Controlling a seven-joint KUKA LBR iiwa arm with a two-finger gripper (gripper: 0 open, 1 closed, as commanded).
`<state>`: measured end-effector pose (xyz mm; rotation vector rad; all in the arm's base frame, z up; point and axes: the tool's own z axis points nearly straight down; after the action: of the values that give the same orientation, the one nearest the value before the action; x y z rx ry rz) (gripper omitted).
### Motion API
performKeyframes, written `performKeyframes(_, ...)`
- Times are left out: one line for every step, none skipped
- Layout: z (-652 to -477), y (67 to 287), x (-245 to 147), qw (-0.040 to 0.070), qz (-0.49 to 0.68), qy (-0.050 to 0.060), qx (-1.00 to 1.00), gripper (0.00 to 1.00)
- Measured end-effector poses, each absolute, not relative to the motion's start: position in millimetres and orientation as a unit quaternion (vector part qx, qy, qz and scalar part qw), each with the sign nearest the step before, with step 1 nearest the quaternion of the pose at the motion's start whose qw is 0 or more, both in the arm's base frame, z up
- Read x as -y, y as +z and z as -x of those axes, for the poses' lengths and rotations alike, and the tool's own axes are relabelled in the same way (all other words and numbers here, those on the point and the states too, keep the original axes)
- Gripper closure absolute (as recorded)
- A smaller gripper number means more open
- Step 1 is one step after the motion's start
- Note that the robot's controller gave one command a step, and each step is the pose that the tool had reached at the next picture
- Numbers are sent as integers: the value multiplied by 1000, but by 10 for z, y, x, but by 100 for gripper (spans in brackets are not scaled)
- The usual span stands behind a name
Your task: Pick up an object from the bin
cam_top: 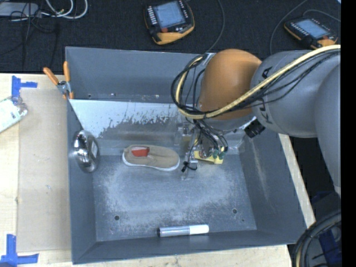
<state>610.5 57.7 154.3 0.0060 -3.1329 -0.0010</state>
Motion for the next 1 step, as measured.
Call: performKeyframes(-6204, 668, -651, 4, 45, 0, 999, 0)
